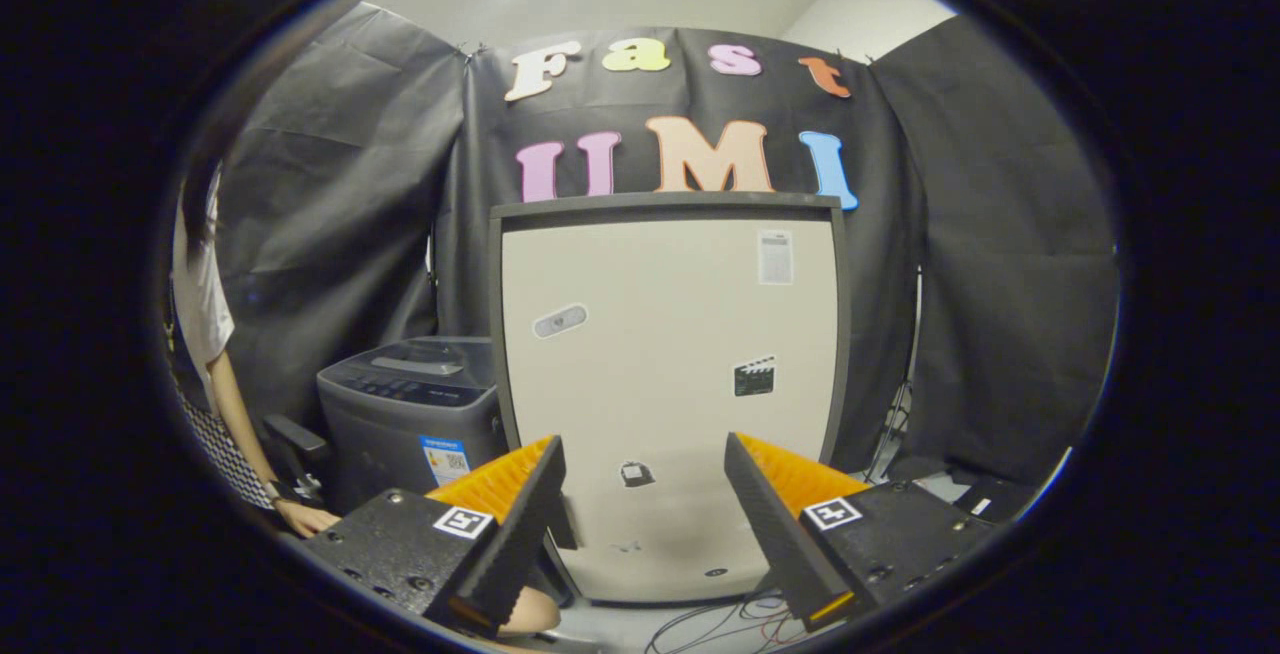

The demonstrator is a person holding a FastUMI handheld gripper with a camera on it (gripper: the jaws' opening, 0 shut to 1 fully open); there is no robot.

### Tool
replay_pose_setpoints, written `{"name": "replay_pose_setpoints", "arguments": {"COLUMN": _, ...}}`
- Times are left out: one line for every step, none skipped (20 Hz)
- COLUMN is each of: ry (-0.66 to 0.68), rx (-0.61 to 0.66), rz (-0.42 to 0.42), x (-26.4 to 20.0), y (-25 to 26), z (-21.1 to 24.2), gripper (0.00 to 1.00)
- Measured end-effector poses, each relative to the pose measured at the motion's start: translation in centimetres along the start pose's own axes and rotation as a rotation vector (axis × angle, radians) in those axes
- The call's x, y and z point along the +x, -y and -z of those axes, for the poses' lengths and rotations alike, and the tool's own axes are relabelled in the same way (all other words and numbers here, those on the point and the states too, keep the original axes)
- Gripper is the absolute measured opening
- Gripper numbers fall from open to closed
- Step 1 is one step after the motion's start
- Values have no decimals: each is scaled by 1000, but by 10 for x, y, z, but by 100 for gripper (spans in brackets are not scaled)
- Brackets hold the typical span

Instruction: Put the clothes into the washing machine and then close the washing machine lid.

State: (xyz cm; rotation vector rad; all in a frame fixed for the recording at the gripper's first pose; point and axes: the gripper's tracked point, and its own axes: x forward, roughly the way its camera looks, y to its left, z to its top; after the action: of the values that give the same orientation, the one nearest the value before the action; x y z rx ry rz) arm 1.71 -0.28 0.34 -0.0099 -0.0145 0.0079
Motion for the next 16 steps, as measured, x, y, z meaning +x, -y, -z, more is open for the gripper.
{"name": "replay_pose_setpoints", "arguments": {"ry": 4, "rx": -2, "rz": 0, "x": -1, "y": -1, "z": 0, "gripper": 97}}
{"name": "replay_pose_setpoints", "arguments": {"ry": 8, "rx": -4, "rz": 6, "x": 0, "y": 1, "z": -2, "gripper": 97}}
{"name": "replay_pose_setpoints", "arguments": {"ry": 1, "rx": -1, "rz": 15, "x": 1, "y": 3, "z": 1, "gripper": 97}}
{"name": "replay_pose_setpoints", "arguments": {"ry": 3, "rx": -2, "rz": 15, "x": 0, "y": 3, "z": 0, "gripper": 97}}
{"name": "replay_pose_setpoints", "arguments": {"ry": 6, "rx": -3, "rz": 15, "x": 0, "y": 2, "z": 0, "gripper": 97}}
{"name": "replay_pose_setpoints", "arguments": {"ry": 5, "rx": -2, "rz": 15, "x": 1, "y": 2, "z": 0, "gripper": 97}}
{"name": "replay_pose_setpoints", "arguments": {"ry": 2, "rx": -2, "rz": 15, "x": 0, "y": 2, "z": 0, "gripper": 97}}
{"name": "replay_pose_setpoints", "arguments": {"ry": 2, "rx": -2, "rz": 15, "x": 0, "y": 2, "z": 0, "gripper": 97}}
{"name": "replay_pose_setpoints", "arguments": {"ry": 4, "rx": -2, "rz": 15, "x": 0, "y": 2, "z": 0, "gripper": 97}}
{"name": "replay_pose_setpoints", "arguments": {"ry": 5, "rx": -2, "rz": 15, "x": 0, "y": 2, "z": 0, "gripper": 97}}
{"name": "replay_pose_setpoints", "arguments": {"ry": 3, "rx": -2, "rz": 15, "x": 1, "y": 2, "z": 0, "gripper": 97}}
{"name": "replay_pose_setpoints", "arguments": {"ry": 2, "rx": -1, "rz": 15, "x": 1, "y": 2, "z": 0, "gripper": 97}}
{"name": "replay_pose_setpoints", "arguments": {"ry": 4, "rx": -2, "rz": 15, "x": 0, "y": 2, "z": 0, "gripper": 97}}
{"name": "replay_pose_setpoints", "arguments": {"ry": 6, "rx": -2, "rz": 15, "x": 0, "y": 2, "z": -1, "gripper": 97}}
{"name": "replay_pose_setpoints", "arguments": {"ry": 5, "rx": -2, "rz": 15, "x": 1, "y": 2, "z": 0, "gripper": 97}}
{"name": "replay_pose_setpoints", "arguments": {"ry": 4, "rx": -2, "rz": 15, "x": 1, "y": 2, "z": 0, "gripper": 97}}
